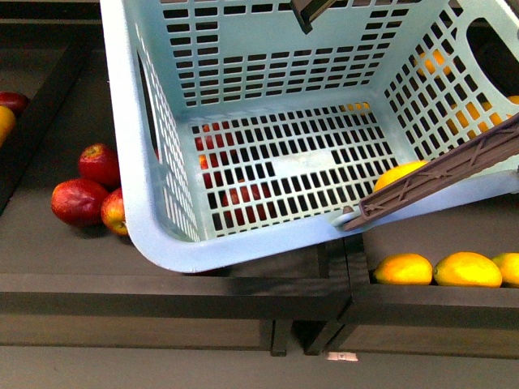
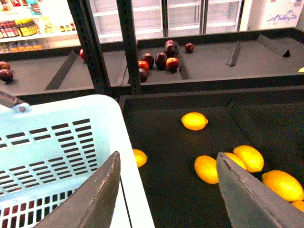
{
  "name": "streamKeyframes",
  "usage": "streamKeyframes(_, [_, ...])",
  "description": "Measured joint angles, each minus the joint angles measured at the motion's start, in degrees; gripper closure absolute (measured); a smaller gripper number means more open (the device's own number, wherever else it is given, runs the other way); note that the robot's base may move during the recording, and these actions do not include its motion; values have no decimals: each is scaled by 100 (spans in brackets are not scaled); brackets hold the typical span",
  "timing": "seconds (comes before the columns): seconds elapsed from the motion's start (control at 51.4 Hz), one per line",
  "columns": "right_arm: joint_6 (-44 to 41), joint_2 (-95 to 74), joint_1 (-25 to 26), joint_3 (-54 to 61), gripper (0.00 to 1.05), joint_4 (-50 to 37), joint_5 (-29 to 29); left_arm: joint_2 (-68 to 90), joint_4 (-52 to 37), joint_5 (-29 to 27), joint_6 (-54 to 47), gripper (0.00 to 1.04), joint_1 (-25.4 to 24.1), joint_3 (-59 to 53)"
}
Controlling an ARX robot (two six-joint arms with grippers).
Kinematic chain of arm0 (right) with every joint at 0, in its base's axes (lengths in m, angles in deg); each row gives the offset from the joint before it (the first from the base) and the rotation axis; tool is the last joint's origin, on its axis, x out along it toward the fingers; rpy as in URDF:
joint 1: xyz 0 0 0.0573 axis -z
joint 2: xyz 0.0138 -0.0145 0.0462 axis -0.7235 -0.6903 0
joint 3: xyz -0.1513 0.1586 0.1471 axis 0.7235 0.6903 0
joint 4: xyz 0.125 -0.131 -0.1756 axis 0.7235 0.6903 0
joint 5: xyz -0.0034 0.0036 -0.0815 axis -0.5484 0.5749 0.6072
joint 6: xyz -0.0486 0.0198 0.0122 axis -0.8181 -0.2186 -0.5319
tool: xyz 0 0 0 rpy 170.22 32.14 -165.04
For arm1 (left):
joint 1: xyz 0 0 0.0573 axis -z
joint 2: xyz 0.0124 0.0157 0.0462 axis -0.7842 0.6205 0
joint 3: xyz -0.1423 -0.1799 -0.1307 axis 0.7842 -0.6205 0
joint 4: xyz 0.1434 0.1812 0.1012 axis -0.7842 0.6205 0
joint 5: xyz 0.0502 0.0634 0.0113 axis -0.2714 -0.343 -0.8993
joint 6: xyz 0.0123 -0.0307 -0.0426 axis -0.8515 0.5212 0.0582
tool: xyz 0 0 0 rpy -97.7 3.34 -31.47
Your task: Pick lemon and mango into basket
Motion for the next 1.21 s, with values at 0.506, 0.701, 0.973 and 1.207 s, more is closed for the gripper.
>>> streamKeyframes(0.506, [-229,1615,-415,1541,103,74,396,0,0,-31,-7,100,-11,0])
streamKeyframes(0.701, [-232,2376,-415,1956,103,450,411,-2,0,-24,-24,100,-11,0])
streamKeyframes(0.973, [-232,2957,-417,2439,103,603,411,-2,0,-46,-31,100,-13,0])
streamKeyframes(1.207, [-240,3467,-420,2503,81,927,411,-2,0,-39,-26,100,-11,0])
